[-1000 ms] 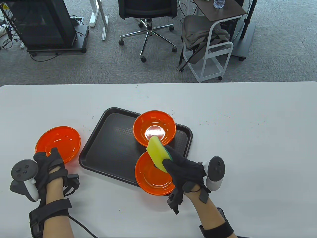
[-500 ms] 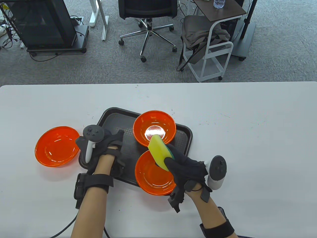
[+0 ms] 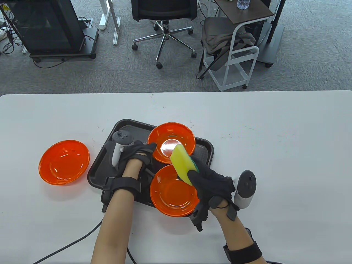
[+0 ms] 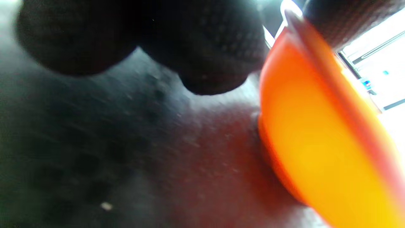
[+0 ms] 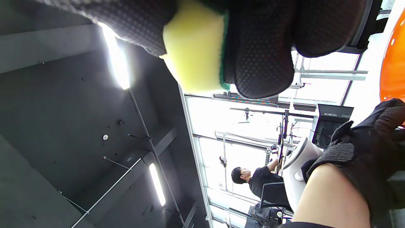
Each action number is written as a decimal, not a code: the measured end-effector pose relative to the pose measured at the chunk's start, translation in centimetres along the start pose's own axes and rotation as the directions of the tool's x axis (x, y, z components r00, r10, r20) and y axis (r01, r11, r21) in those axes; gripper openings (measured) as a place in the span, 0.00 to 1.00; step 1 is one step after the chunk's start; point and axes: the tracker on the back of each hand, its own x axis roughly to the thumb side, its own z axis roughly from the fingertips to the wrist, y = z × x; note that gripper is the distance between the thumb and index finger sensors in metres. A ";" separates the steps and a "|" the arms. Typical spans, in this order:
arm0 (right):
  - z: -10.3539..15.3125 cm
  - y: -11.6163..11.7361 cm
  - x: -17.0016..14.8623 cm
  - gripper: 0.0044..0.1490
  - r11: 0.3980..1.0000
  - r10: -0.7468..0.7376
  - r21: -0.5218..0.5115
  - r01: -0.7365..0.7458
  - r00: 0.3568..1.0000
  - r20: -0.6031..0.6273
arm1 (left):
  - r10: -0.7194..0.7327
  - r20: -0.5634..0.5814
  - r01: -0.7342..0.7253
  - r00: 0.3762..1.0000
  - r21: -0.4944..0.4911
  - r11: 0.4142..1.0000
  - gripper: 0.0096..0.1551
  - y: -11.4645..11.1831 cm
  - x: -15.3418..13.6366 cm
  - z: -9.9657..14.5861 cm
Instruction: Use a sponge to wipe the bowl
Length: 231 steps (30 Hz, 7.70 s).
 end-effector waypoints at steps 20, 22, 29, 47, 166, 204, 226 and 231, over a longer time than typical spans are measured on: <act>0.0 -0.1 -0.1 0.33 1.000 0.020 -0.006 -0.020 1.000 -0.008 | 0.078 0.154 -0.089 0.985 0.064 0.994 0.32 1.5 0.8 1.9; 0.1 0.1 -0.1 0.33 1.000 0.013 0.000 -0.013 1.000 -0.012 | 0.091 0.193 -0.110 0.977 0.092 0.990 0.32 2.5 0.7 3.4; 0.3 0.8 0.1 0.33 0.998 0.058 0.020 -0.058 0.998 0.009 | 0.116 0.323 -0.182 0.939 0.181 0.967 0.32 5.0 -0.8 10.0; 0.8 4.0 3.7 0.33 0.562 0.770 -0.007 -0.827 0.521 0.367 | 0.035 0.491 -0.168 0.870 0.231 0.958 0.32 4.6 -1.4 17.6; 0.2 6.5 1.7 0.32 0.162 0.914 0.053 -0.985 0.170 0.367 | -0.190 0.674 0.021 0.714 0.250 0.968 0.31 -1.4 2.0 18.8; 0.9 6.2 4.0 0.29 0.072 0.911 0.086 -0.994 0.101 0.401 | 0.064 0.600 -0.309 0.797 0.315 0.897 0.31 4.2 -2.2 17.2; 0.6 0.5 4.5 0.31 0.410 0.896 -0.018 -0.912 0.399 0.196 | 0.269 0.554 -0.448 0.788 0.216 0.867 0.32 4.9 -3.6 16.7; 0.3 -0.2 2.5 0.31 0.770 0.622 0.066 -0.635 0.769 0.147 | 0.346 0.539 -0.481 0.768 0.129 0.867 0.32 4.5 -3.7 16.2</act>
